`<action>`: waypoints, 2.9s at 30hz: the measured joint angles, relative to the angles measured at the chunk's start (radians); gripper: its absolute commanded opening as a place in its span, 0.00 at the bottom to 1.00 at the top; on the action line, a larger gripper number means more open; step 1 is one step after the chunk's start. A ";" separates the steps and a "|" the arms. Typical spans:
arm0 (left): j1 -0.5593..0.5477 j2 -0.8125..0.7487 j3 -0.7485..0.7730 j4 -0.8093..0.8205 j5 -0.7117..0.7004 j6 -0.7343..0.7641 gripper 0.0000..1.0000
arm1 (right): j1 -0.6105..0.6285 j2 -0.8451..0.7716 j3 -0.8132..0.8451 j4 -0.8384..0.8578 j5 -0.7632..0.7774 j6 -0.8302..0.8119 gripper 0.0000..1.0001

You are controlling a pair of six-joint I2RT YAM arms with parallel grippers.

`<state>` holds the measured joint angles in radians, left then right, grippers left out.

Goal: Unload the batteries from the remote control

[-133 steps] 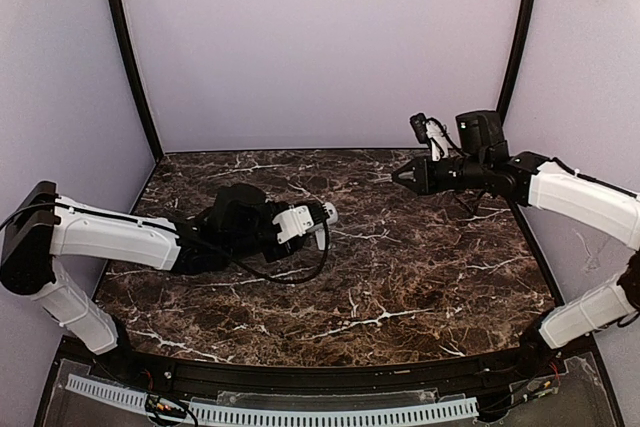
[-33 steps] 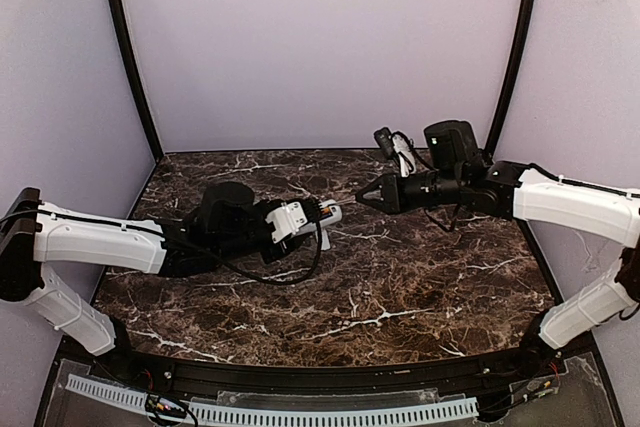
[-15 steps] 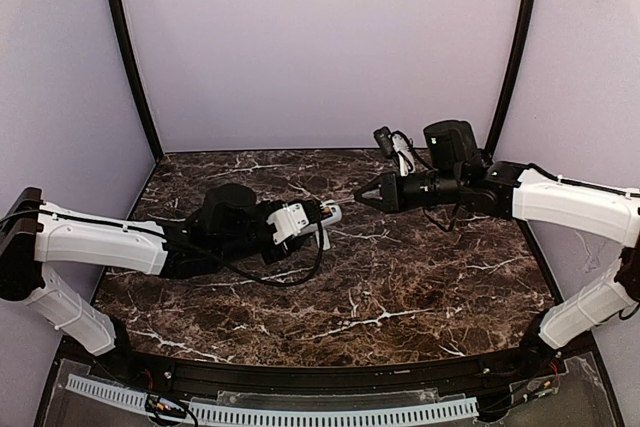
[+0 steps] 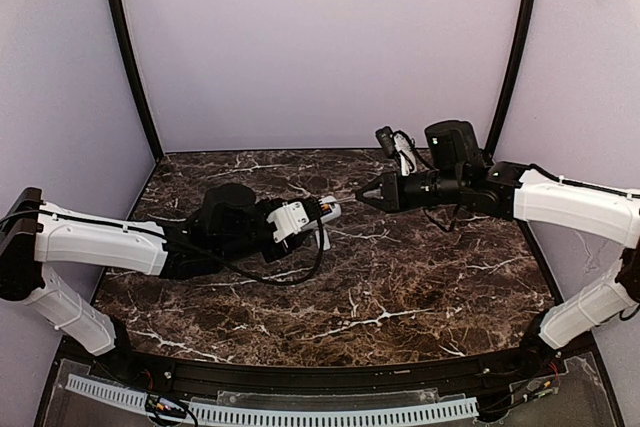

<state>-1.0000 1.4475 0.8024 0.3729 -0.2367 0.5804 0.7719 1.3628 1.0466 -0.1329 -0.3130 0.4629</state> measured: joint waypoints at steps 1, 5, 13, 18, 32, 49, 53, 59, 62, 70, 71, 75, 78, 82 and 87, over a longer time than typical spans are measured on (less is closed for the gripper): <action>0.000 0.000 0.000 0.000 0.000 0.000 0.00 | 0.000 0.000 0.000 0.000 0.000 0.002 0.00; -0.003 0.000 0.000 0.000 -0.005 -0.011 0.00 | 0.000 0.000 0.000 0.000 0.000 0.006 0.00; -0.005 0.000 0.000 0.000 -0.010 -0.007 0.00 | 0.004 0.000 0.000 0.001 0.003 0.010 0.00; -0.005 0.000 0.000 0.000 -0.012 -0.007 0.00 | 0.005 0.000 0.000 0.005 0.005 0.010 0.00; -0.008 0.000 0.000 0.000 -0.018 -0.005 0.00 | 0.005 0.003 -0.010 0.024 -0.003 0.012 0.00; -0.010 -0.013 -0.020 0.000 -0.023 0.003 0.00 | 0.003 0.003 -0.051 0.082 -0.050 0.037 0.00; -0.010 -0.019 -0.029 -0.001 -0.015 0.003 0.00 | 0.001 0.003 -0.064 0.098 -0.065 0.044 0.00; -0.010 -0.025 -0.034 -0.002 -0.011 0.003 0.00 | -0.002 0.003 -0.071 0.111 -0.080 0.048 0.00; -0.010 -0.025 -0.034 -0.005 -0.008 0.003 0.00 | -0.003 0.003 -0.072 0.112 -0.085 0.052 0.00; -0.010 -0.036 -0.035 -0.018 0.004 0.003 0.00 | -0.004 0.003 -0.074 0.118 -0.097 0.057 0.00; -0.010 -0.038 -0.035 -0.023 0.007 0.003 0.00 | -0.005 0.003 -0.075 0.119 -0.101 0.058 0.00; -0.008 -0.039 -0.035 -0.031 0.018 0.002 0.00 | -0.007 0.003 -0.080 0.123 -0.109 0.060 0.00; -0.006 -0.039 -0.035 -0.032 0.024 0.002 0.00 | -0.008 0.003 -0.083 0.125 -0.110 0.060 0.00; -0.006 -0.039 -0.035 -0.037 0.030 0.001 0.00 | -0.008 0.003 -0.085 0.125 -0.114 0.062 0.00; -0.006 -0.039 -0.035 -0.040 0.033 -0.002 0.00 | -0.008 0.003 -0.086 0.125 -0.117 0.068 0.00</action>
<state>-1.0061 1.4086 0.7677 0.3325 -0.2039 0.5781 0.7635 1.3655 0.9604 -0.0082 -0.4301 0.5304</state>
